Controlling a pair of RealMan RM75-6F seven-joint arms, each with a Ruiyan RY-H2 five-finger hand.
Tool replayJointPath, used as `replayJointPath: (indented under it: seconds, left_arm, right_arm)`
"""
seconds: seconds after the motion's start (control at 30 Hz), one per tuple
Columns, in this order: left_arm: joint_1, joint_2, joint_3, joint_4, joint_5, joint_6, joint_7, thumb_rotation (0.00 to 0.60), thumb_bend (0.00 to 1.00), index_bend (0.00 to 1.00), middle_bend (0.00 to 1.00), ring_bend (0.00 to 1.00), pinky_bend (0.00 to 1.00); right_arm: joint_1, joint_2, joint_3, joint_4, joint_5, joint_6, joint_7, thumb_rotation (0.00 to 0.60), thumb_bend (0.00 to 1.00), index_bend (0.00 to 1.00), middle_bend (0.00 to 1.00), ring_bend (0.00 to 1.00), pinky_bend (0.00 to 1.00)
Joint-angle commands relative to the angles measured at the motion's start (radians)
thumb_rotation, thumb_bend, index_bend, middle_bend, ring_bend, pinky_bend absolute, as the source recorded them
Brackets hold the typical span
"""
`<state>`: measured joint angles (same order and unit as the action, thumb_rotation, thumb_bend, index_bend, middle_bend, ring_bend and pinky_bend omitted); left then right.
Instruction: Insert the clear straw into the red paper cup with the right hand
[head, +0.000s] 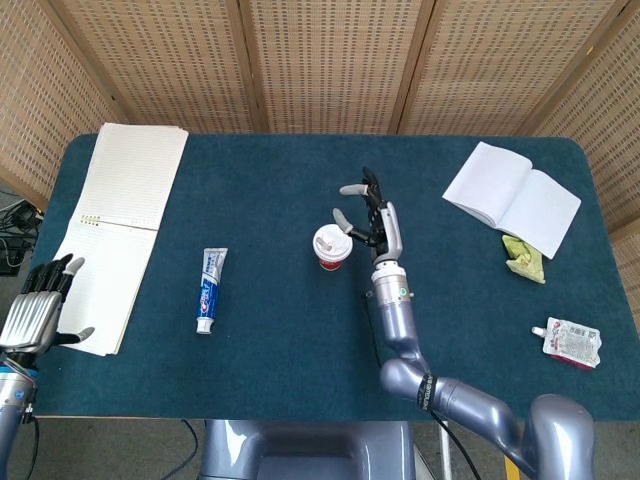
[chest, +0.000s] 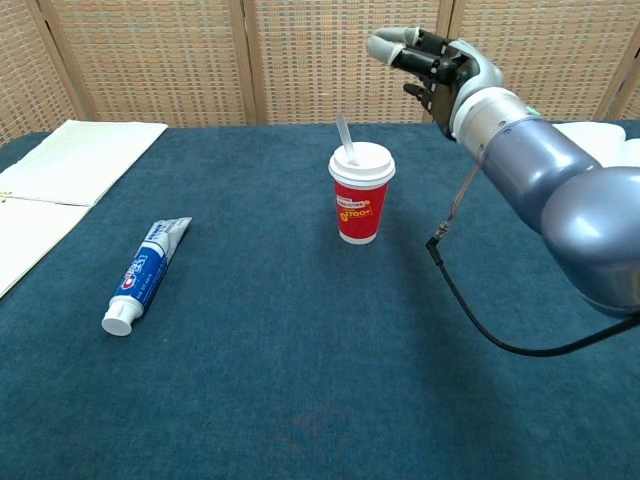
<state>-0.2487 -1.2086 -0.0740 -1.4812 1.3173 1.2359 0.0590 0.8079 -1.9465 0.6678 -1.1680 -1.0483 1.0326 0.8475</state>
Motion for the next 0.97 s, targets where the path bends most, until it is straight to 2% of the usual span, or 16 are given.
replayJointPath:
  seconds: [0.03,0.2,0.3,0.43,0.53,0.67,0.73,0.83,0.97]
  left_arm:
    - [0.001,0.001,0.001,-0.002,0.002,0.002,-0.001,0.600,0.13,0.00,0.00,0.00,0.00]
    - [0.003,0.002,0.002,-0.007,0.012,0.011,-0.002,0.600,0.13,0.00,0.00,0.00,0.00]
    - [0.005,0.002,0.003,-0.011,0.020,0.021,-0.003,0.600,0.13,0.00,0.00,0.00,0.00]
    - [0.010,0.001,0.003,-0.015,0.032,0.039,-0.003,0.600,0.13,0.00,0.00,0.00,0.00]
    - [0.016,-0.001,0.004,-0.016,0.042,0.059,0.001,0.600,0.13,0.00,0.00,0.00,0.00]
    - [0.024,-0.005,0.005,-0.021,0.059,0.088,0.016,0.600,0.13,0.00,0.00,0.00,0.00]
    - [0.028,-0.007,0.007,-0.026,0.066,0.100,0.026,0.600,0.13,0.00,0.00,0.00,0.00]
    - [0.032,-0.009,0.010,-0.033,0.076,0.113,0.045,0.600,0.13,0.00,0.00,0.00,0.00]
    - [0.036,-0.009,0.018,-0.046,0.087,0.123,0.076,0.600,0.12,0.00,0.00,0.00,0.00]
  right_arm:
    - [-0.025,0.032,-0.010,-0.034,-0.017,0.018,-0.018,0.600,0.46,0.44,0.07,0.00,0.00]
    - [-0.094,0.136,-0.052,-0.125,-0.068,0.048,-0.074,0.600,0.42,0.39,0.02,0.00,0.00]
    - [-0.150,0.232,-0.103,-0.190,-0.116,0.051,-0.125,0.600,0.39,0.35,0.00,0.00,0.00]
    - [-0.240,0.405,-0.200,-0.263,-0.202,0.055,-0.235,0.600,0.36,0.31,0.00,0.00,0.00]
    - [-0.318,0.521,-0.282,-0.285,-0.263,0.111,-0.385,0.600,0.34,0.25,0.00,0.00,0.00]
    - [-0.402,0.621,-0.377,-0.280,-0.305,0.187,-0.625,0.600,0.32,0.10,0.00,0.00,0.00]
    - [-0.445,0.656,-0.415,-0.280,-0.302,0.226,-0.741,0.600,0.32,0.06,0.00,0.00,0.00]
    - [-0.505,0.691,-0.464,-0.289,-0.303,0.279,-0.846,0.600,0.30,0.02,0.00,0.00,0.00]
    - [-0.578,0.706,-0.521,-0.278,-0.323,0.355,-0.910,0.600,0.29,0.00,0.00,0.00,0.00]
